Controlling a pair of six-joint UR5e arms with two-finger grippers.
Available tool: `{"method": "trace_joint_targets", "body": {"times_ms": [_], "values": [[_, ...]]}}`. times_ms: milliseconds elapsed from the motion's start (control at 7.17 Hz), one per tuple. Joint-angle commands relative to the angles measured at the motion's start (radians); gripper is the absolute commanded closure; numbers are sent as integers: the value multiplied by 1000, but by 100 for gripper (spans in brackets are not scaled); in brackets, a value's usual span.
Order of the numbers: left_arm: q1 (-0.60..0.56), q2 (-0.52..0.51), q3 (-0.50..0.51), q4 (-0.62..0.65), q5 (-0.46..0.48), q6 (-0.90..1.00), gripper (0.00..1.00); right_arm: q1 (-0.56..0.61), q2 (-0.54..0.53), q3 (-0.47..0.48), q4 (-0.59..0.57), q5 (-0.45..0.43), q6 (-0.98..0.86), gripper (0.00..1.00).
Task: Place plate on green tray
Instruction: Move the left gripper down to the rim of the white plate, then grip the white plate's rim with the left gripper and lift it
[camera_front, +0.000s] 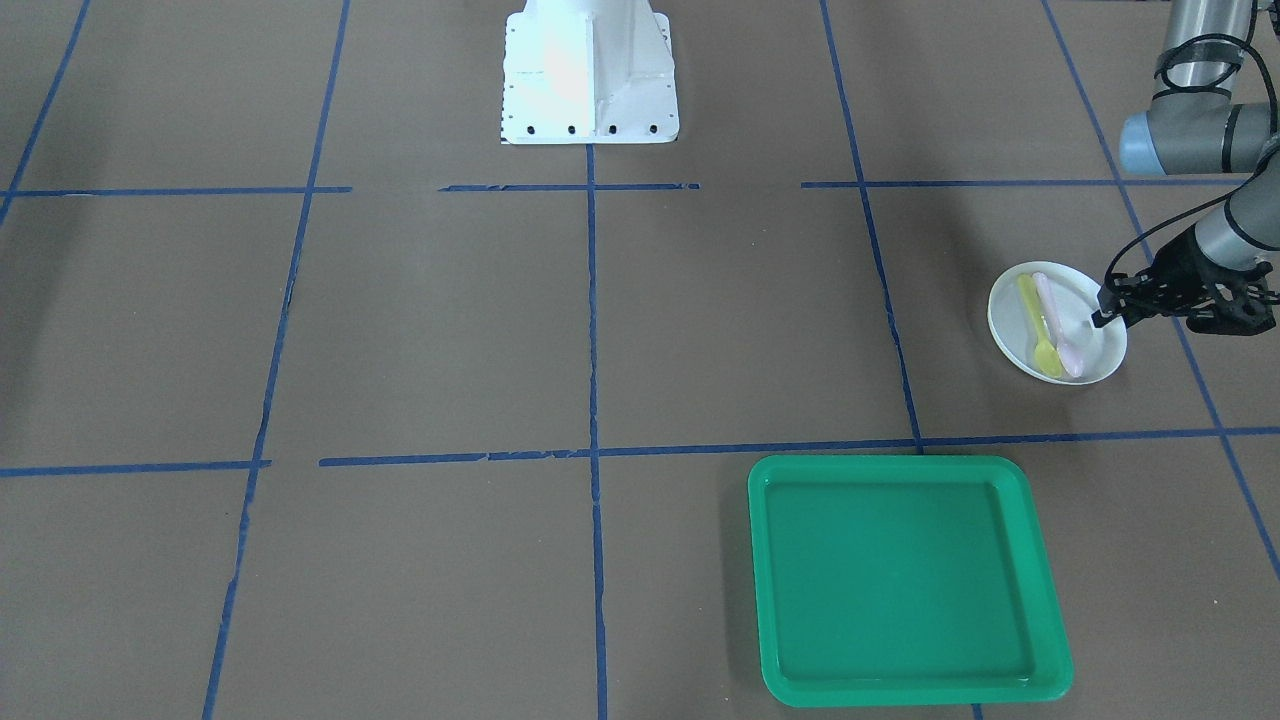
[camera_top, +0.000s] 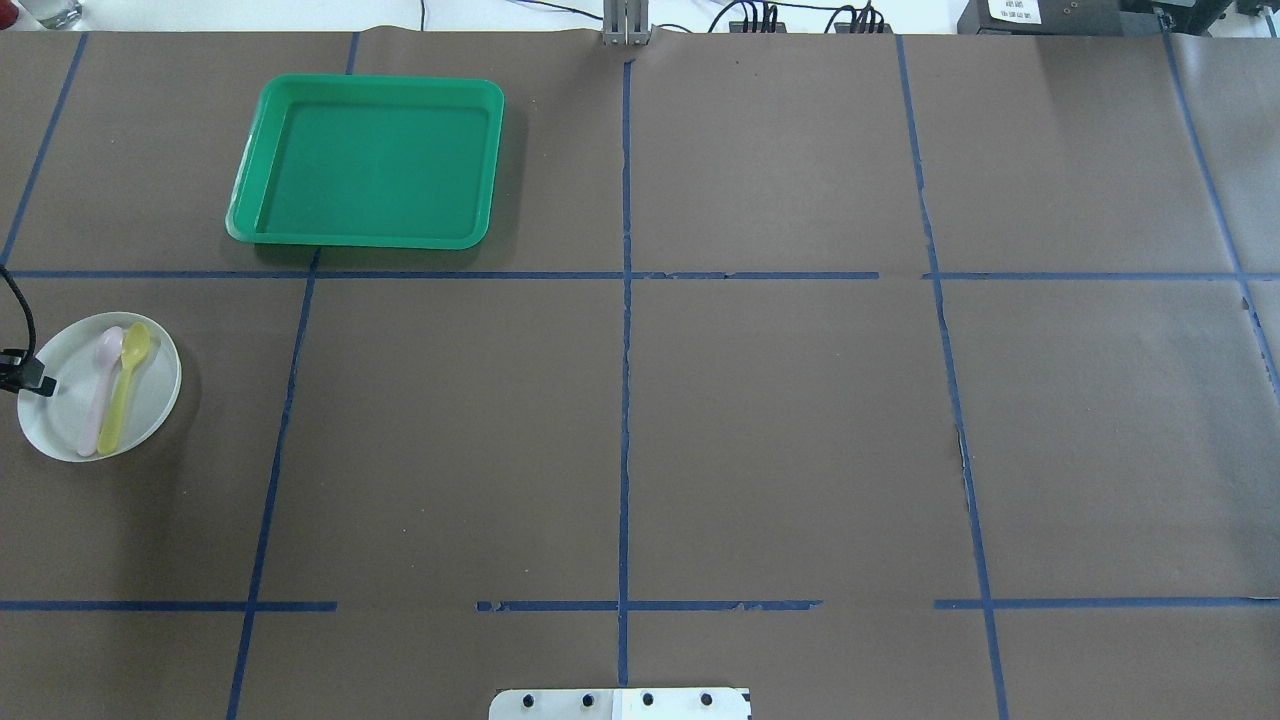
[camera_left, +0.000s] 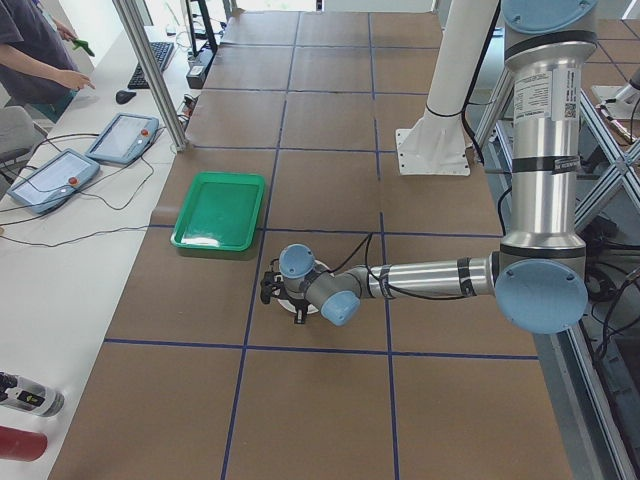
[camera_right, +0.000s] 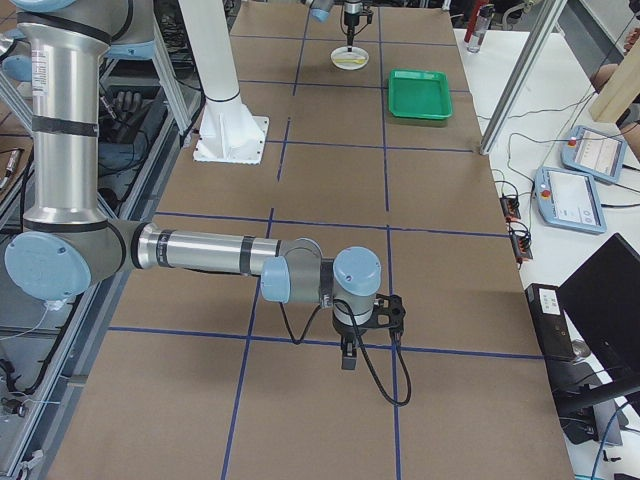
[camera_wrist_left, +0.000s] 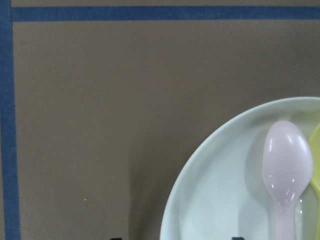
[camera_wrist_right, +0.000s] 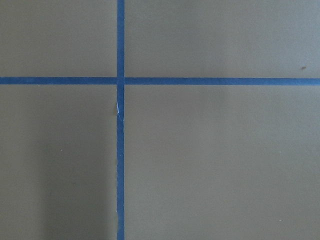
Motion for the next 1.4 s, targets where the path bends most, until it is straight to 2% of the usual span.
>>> {"method": "trace_joint_targets", "body": {"times_ms": [0, 140, 279, 419, 698, 977, 1256], "values": [[-4, 7, -8, -1, -10, 0, 100, 0, 0, 0, -1, 0, 0, 0], [-9, 15, -34, 4, -24, 6, 100, 0, 0, 1, -1, 0, 0, 0], [-24, 14, -44, 13, -145, 22, 100, 0, 0, 1, 0, 0, 0, 0], [-97, 12, -44, 13, -245, 29, 100, 0, 0, 1, 0, -2, 0, 0], [-138, 9, -47, 14, -379, 29, 100, 0, 0, 1, -1, 0, 0, 0], [-152, -31, -47, 28, -423, -21, 100, 0, 0, 1, -1, 0, 0, 0], [-147, -183, -28, 50, -413, -185, 100, 0, 0, 1, -1, 0, 0, 0]]}}
